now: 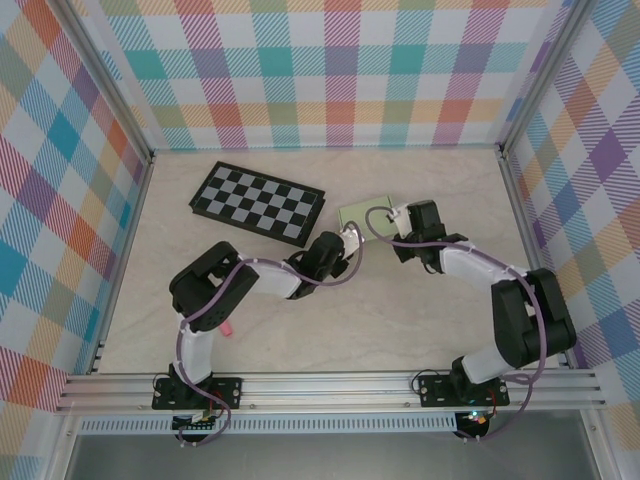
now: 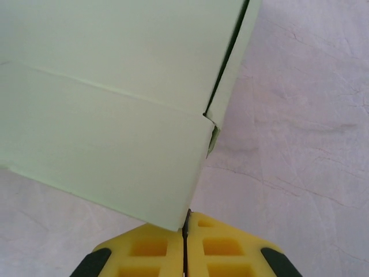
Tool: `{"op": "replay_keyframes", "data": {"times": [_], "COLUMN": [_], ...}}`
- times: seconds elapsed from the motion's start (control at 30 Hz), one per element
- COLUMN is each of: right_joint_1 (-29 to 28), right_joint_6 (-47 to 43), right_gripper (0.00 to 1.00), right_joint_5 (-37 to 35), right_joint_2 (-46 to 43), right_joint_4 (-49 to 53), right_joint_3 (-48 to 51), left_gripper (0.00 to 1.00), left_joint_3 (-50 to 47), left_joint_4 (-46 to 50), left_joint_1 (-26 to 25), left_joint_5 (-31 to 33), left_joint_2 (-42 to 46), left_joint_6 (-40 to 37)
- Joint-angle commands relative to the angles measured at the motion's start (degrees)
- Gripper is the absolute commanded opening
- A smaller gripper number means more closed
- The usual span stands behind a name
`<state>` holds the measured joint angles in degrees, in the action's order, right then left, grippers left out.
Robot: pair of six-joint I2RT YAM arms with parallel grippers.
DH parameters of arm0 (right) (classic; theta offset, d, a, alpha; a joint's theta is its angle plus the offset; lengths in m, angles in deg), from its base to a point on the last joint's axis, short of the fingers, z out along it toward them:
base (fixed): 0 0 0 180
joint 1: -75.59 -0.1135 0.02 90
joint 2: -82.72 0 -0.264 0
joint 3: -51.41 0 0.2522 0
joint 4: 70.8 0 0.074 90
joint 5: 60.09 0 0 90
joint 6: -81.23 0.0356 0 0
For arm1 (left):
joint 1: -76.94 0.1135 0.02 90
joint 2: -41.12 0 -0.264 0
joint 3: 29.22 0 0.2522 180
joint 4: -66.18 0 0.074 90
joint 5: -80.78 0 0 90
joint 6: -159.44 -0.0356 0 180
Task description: Fold the paper box
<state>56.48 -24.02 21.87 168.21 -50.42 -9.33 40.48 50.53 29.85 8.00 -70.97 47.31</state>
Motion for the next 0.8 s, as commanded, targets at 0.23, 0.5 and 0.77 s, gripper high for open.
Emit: {"op": "replay_keyframes", "data": {"times": [0.23, 0.5, 0.77], "right_joint_1": [0.2, 0.4, 7.1], "right_joint_6": [14.3, 16.6, 44.7], "right_gripper": [0.08, 0.35, 0.46], "right_joint_5": [6.1, 5.6, 22.5], "right_joint_2": [-5.7, -11.3, 3.3], "right_joint_4": [24.0, 25.4, 27.1], "right_joint_3": [-12.0, -9.1, -16.1], "left_gripper": [0.41, 0.6, 0.61], "left_joint_3": [3.7, -3.6, 2.7], "left_joint_4": [16.1, 18.7, 20.0], "left_joint_1": [4.2, 7.6, 14.1], "left_joint_5": [-7.5, -14.5, -21.6], "left_joint_2": [20.5, 31.6, 17.8], "left_joint_6": [14.9, 16.9, 25.8]}}
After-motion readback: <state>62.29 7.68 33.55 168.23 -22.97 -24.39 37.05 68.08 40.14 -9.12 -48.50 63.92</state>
